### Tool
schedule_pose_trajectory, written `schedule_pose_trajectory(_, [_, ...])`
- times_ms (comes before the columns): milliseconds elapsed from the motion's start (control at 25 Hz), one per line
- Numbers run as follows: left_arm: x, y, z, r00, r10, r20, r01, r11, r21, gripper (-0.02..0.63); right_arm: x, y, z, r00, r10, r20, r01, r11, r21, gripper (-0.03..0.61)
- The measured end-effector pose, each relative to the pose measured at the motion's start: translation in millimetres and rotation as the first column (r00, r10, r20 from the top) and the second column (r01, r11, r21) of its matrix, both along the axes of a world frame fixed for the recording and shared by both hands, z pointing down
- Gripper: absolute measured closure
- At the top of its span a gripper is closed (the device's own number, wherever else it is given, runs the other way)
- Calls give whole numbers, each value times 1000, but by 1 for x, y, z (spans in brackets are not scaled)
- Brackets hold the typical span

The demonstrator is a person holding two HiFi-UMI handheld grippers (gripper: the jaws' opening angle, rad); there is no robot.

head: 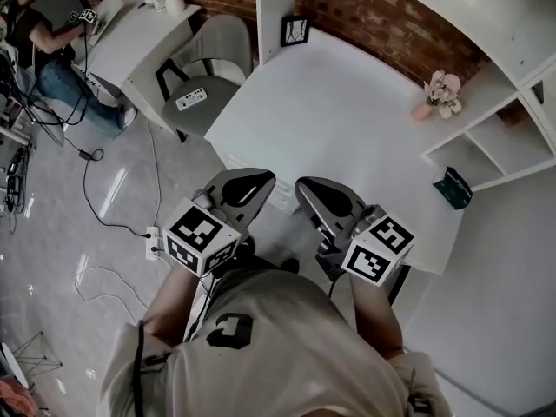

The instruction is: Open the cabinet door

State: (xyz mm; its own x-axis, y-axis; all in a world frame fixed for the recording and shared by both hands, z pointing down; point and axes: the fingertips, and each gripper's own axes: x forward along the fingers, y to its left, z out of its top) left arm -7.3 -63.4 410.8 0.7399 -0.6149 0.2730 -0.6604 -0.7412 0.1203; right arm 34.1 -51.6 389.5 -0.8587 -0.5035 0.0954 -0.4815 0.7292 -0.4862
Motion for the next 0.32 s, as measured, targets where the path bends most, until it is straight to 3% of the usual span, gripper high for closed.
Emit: schedule_pose_trajectory(320, [-78, -10, 8, 999, -47, -16, 46, 998, -53, 597, -66, -11, 10, 999, -1, -49, -1, 999, -40, 552])
